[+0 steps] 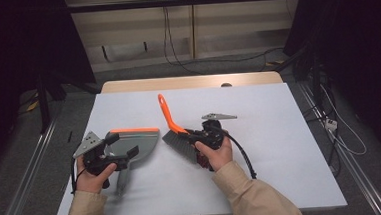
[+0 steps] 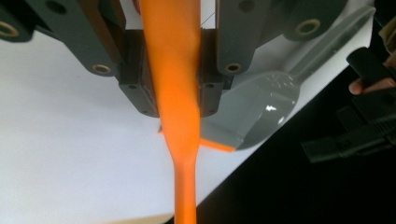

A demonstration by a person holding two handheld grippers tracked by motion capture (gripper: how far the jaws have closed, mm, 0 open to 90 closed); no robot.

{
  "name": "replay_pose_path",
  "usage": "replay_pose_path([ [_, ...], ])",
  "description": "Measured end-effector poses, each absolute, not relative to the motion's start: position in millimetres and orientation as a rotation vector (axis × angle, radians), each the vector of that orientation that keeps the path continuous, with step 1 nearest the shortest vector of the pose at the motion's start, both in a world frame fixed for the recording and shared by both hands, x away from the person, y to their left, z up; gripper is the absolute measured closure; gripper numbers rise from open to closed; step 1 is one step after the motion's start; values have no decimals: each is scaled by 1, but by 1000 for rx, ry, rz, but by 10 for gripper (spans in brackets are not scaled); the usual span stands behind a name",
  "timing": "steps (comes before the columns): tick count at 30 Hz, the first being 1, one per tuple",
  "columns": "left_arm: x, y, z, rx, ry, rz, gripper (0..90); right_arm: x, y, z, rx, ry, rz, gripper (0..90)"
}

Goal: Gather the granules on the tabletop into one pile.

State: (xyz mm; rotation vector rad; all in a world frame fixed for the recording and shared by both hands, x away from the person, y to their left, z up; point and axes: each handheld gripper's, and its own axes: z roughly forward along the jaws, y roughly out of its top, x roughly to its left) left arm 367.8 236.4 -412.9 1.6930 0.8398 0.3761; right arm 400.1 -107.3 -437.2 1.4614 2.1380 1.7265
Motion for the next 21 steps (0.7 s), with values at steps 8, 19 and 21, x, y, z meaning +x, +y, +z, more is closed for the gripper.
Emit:
replay_pose_path([
  [8,367,237,-413,1693,842,379,48,402,-107,-446,1506,2159,1630,714],
  [19,366,235,-412,1697,833,382,48,389,-136,-448,1565,2083,1612,714],
  [21,366,234,-412,1699,830,383,48,387,-138,-448,1561,2082,1613,714],
])
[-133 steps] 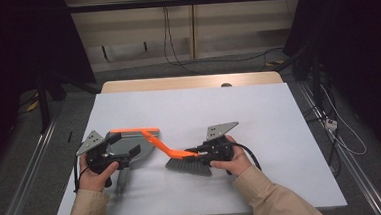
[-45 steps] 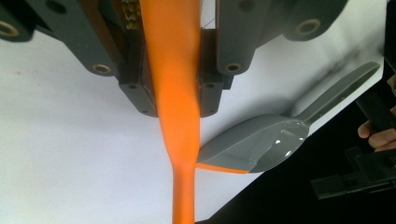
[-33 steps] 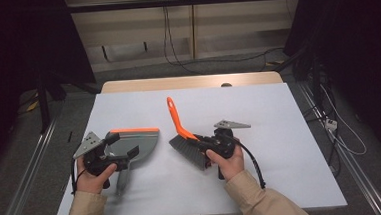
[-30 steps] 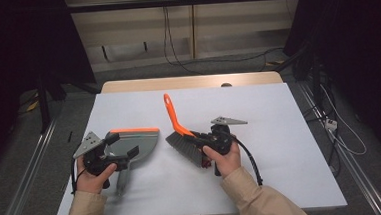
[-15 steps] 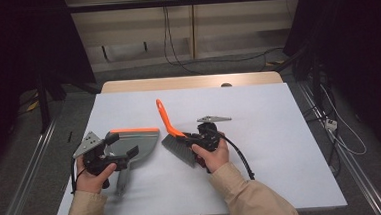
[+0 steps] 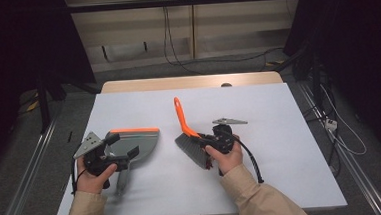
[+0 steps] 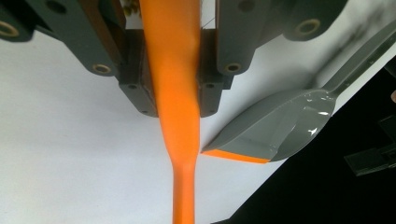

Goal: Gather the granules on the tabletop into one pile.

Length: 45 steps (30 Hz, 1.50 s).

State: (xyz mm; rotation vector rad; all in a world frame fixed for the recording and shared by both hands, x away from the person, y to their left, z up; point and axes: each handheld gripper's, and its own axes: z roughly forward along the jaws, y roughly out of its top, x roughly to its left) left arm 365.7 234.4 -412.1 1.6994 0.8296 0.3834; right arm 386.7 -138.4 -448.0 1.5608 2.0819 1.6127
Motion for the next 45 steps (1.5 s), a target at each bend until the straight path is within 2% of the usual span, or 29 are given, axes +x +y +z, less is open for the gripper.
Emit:
replay_pose_path([
  [8,365,232,-410,1721,829,373,48,387,-140,-448,1585,2055,1741,714],
  [14,358,230,-410,1790,818,348,48,386,-144,-428,1496,2020,1812,714],
  [20,351,237,-414,1834,844,349,50,383,-162,-418,1352,2032,1711,714],
  [30,349,243,-421,1842,860,347,50,364,-188,-433,1293,1960,1436,714],
  [34,349,241,-421,1847,854,343,49,355,-178,-438,1255,1959,1334,714],
  [41,347,241,-422,1858,853,341,49,353,-151,-438,1197,1999,1346,713],
  [45,345,245,-423,1866,863,347,49,354,-149,-437,1171,1995,1342,713],
])
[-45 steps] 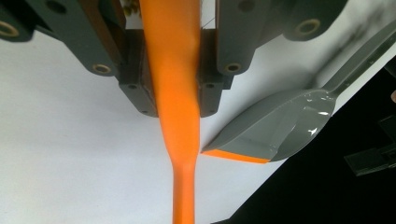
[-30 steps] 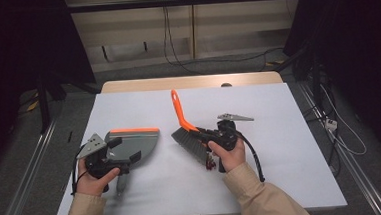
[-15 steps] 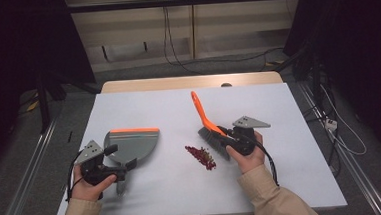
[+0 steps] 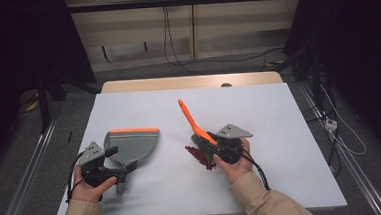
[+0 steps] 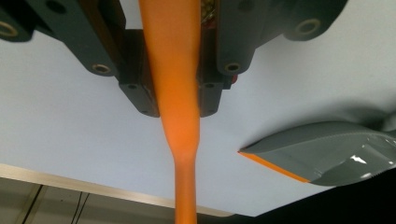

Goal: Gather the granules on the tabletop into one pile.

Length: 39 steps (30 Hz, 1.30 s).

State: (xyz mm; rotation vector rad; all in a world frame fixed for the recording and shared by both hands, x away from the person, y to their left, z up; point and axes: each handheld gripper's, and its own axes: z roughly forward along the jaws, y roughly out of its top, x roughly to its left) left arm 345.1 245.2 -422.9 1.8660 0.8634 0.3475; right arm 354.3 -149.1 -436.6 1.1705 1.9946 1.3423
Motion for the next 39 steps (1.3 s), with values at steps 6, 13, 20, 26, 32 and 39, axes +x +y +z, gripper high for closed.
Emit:
replay_pose_path([
  [6,340,250,-422,1872,876,366,49,354,-166,-429,1194,1941,1367,713],
  [13,335,250,-426,1907,893,401,54,351,-187,-426,1237,1888,1375,714],
  [20,329,252,-433,1958,929,436,60,349,-191,-428,1245,1888,1368,713],
  [26,326,252,-438,1999,957,480,71,348,-195,-427,1245,1874,1365,713],
  [32,327,254,-441,2012,986,473,76,347,-202,-427,1260,1859,1361,713],
  [39,325,266,-442,2021,1040,490,98,346,-206,-426,1274,1846,1369,713],
])
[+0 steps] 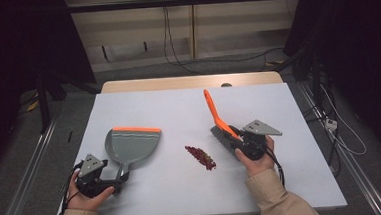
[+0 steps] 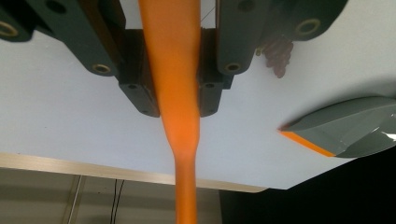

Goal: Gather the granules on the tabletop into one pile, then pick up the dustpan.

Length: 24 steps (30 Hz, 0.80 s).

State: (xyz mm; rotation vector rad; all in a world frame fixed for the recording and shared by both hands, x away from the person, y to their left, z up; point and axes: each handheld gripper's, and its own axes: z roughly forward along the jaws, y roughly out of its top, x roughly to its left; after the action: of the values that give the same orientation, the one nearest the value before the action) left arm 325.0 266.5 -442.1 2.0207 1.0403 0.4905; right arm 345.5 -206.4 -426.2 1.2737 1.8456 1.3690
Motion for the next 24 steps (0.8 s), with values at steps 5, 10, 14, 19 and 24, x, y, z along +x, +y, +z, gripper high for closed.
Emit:
replay_pose_path([
  [5,325,280,-442,1993,1092,510,120,346,-207,-426,1270,1847,1373,713],
  [10,329,283,-443,1980,1062,514,137,347,-207,-426,1272,1847,1384,713],
  [14,331,276,-442,2009,1027,459,150,346,-207,-426,1278,1851,1391,713],
  [19,338,270,-447,2068,1017,438,180,347,-207,-426,1283,1850,1394,713],
  [24,349,265,-445,2099,1019,437,244,348,-206,-427,1277,1857,1392,713],
])
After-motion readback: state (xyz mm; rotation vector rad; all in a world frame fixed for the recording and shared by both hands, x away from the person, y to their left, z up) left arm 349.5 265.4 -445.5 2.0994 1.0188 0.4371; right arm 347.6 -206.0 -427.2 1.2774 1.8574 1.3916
